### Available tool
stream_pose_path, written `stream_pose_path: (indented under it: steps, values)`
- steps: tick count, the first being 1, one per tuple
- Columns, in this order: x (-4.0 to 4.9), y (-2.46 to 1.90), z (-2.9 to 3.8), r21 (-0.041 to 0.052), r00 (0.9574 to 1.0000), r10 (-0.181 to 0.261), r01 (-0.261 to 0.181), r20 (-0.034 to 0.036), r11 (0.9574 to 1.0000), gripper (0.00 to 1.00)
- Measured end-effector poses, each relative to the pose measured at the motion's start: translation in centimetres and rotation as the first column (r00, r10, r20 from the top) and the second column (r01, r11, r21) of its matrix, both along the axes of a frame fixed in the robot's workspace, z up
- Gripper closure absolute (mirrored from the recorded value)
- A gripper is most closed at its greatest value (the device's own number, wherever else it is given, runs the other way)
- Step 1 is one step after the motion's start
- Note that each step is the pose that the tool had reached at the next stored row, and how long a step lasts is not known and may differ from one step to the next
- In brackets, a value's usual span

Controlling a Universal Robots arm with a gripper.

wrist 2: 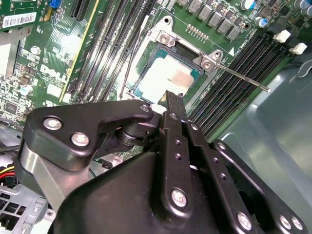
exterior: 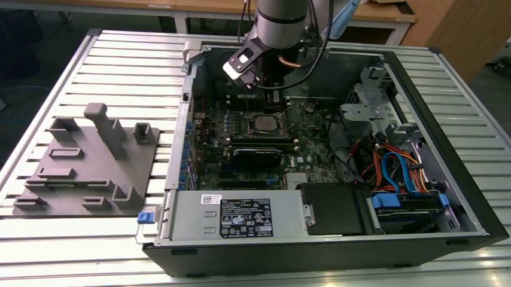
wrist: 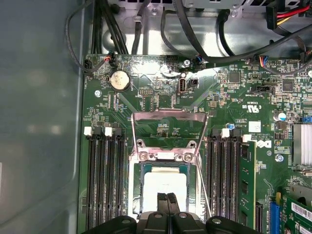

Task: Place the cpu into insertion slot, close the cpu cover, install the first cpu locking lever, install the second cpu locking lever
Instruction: 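Close the cpu cover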

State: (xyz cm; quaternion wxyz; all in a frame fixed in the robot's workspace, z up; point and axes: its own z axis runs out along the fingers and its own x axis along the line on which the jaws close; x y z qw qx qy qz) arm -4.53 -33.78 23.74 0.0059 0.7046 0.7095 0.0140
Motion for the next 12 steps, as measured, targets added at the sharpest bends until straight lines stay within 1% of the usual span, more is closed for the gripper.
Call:
stream_pose_path:
  steps: [7, 12]
  values:
    - [0.00, 0.00, 0.44, 0.0001, 1.0000, 0.000, 0.000, 0.0000, 1.0000, 0.90]
    - [0.00, 0.00, 0.49, 0.0001, 1.0000, 0.000, 0.000, 0.0001, 1.0000, 0.90]
